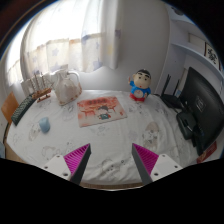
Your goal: Arrange mouse
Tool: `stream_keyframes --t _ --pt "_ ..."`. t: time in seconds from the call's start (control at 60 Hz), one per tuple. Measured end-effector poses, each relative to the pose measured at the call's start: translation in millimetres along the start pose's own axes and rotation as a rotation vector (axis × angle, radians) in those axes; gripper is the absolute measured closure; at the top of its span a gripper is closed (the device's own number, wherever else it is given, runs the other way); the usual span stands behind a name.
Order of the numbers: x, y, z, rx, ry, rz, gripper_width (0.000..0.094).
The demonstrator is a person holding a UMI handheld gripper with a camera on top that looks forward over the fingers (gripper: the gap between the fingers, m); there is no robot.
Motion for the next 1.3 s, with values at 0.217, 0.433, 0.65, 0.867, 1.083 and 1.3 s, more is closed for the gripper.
stream_keyframes --t 0.217,0.433,0.65,0.867,1.083,1.3 --pt "4.8 -60.1 5.9 0.047 -0.008 -0.030 0.0076" --pt "14.1 -154.4 -1.0 0.105 0.007 -0.050 0.0073" --pt "13.5 -276.6 -2.5 0.192 0.075 -0.055 0.0084" --pt "6.7 -329.2 37.1 0.166 0.130 -0.017 0.0085" --pt "8.3 -341.5 114.1 0.128 0.131 0.021 0.0083" --pt "28.7 -342.6 179.4 0.126 0.149 0.011 0.0077"
Point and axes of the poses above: the point between the fingertips, and its own axes, seen from behind it with the camera up: y to the right, x up, z forward, the way the camera looks, the point moved 10 cm from there along -z, backward, against the way the camera looks, and after that the axes turned 4 degrees about -z, right-handed, at the moved point
